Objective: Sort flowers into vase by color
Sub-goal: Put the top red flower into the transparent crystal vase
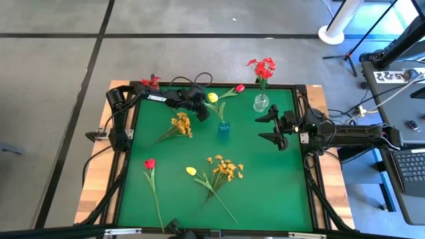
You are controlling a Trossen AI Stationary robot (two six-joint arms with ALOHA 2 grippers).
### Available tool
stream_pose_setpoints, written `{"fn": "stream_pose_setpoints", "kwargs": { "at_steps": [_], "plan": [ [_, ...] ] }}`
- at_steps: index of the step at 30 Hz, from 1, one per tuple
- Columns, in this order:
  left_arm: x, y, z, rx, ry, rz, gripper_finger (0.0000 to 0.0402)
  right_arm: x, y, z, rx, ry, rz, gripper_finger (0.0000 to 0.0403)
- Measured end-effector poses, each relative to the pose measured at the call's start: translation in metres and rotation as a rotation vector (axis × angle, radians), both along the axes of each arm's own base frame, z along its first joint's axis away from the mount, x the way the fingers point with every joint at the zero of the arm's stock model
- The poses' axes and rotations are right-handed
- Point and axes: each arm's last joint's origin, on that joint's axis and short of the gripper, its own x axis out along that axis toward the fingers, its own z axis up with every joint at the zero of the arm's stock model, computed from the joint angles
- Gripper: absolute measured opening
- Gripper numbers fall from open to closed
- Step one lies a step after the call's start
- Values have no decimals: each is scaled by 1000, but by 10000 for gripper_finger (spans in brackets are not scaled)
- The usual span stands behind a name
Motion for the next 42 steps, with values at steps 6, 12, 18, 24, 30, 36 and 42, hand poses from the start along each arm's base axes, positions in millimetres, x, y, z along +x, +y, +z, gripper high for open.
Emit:
{"fn": "stream_pose_setpoints", "kwargs": {
  "at_steps": [6,12,18,24,30,36,42],
  "plan": [
    [1,1,4,-14,10,36,5,0,0,-2,3,19,1,298],
    [1,1,42,28,27,88,2,0,0,-2,4,20,2,298],
    [-12,-5,109,155,-79,139,1,0,0,-2,2,20,10,298],
    [-41,-21,181,285,-276,199,0,0,0,-2,7,19,11,298],
    [-75,-53,241,386,-490,218,0,0,1,-2,31,22,36,298],
    [-90,-97,284,380,-780,35,0,-2,2,7,51,-66,62,298],
    [-74,-143,293,269,-936,-215,0,-5,13,20,74,-195,128,298]
  ]
}}
